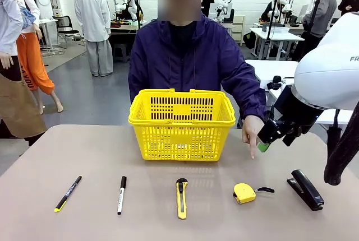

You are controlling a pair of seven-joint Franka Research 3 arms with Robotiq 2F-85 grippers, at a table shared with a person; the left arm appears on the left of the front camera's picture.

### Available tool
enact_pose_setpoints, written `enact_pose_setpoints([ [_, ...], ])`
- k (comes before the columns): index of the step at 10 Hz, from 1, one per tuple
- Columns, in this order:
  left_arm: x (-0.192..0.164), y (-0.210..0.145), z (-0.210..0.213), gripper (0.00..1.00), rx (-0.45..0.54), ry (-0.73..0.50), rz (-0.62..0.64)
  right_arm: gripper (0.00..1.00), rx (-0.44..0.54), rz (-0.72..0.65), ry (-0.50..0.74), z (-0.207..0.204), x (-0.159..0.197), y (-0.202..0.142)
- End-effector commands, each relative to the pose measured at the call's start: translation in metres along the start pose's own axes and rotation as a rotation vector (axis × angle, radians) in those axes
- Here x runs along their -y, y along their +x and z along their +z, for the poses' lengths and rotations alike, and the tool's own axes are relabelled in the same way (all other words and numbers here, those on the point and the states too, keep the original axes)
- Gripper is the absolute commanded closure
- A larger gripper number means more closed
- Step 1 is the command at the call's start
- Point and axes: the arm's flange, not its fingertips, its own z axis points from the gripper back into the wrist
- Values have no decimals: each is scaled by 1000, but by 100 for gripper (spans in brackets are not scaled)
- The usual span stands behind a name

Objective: Place the items the person wants into the basket.
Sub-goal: Pick up the item the person points to and place it in the Market Basket.

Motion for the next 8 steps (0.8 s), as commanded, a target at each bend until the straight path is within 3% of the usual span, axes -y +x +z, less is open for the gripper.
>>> enact_pose_setpoints([
  [1, 0, -1, 2, 0, 14, -12, -19, 0, -10, 8, -10, 0, -1, -3],
  [3, 0, -1, 2, 0, 14, -12, -19, 0, 3, 1, 2, 1, 0, 0],
  [5, 0, -1, 2, 0, 14, -12, -19, 0, -129, -76, -79, -31, -20, 17],
  [8, 0, -1, 2, 0, 14, -12, -19, 0, -222, -143, -149, -78, -40, 28],
])
